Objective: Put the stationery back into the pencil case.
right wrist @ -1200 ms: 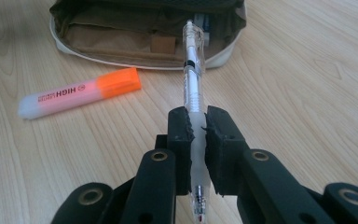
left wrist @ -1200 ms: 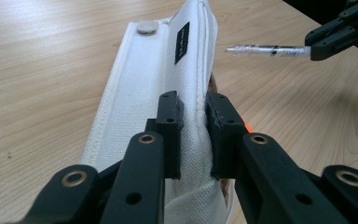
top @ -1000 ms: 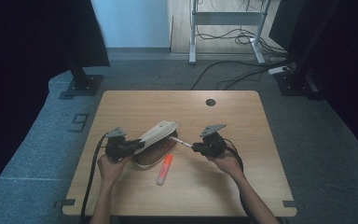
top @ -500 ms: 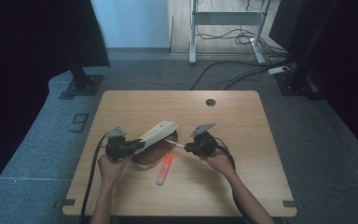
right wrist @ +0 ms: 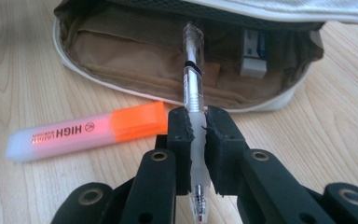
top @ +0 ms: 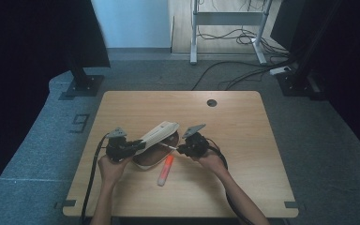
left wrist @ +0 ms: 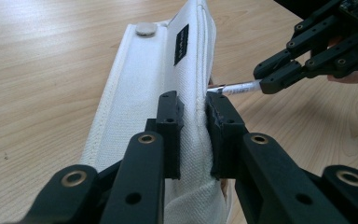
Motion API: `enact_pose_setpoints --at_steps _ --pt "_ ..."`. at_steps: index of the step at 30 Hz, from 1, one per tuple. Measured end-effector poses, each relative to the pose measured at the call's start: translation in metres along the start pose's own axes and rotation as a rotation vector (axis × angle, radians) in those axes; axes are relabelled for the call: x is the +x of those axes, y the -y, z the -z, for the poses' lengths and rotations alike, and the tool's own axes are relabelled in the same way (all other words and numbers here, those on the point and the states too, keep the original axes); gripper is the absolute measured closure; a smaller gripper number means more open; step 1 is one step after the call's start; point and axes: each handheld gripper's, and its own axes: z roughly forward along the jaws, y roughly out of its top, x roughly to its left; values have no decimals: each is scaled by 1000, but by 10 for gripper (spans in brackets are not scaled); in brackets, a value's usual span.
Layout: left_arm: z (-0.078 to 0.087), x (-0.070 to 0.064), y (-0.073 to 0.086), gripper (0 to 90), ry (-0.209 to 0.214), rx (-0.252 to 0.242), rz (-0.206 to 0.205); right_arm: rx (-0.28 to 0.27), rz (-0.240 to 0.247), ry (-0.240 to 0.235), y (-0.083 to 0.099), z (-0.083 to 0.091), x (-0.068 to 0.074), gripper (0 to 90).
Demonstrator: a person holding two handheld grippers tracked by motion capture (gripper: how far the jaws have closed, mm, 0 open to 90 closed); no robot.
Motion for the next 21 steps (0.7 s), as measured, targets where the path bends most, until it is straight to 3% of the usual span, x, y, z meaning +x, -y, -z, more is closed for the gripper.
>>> enact_pose_setpoints --at_steps 21 --pt "0 0 0 766 4 0 2 6 44 -19 -25 -27 6 786"
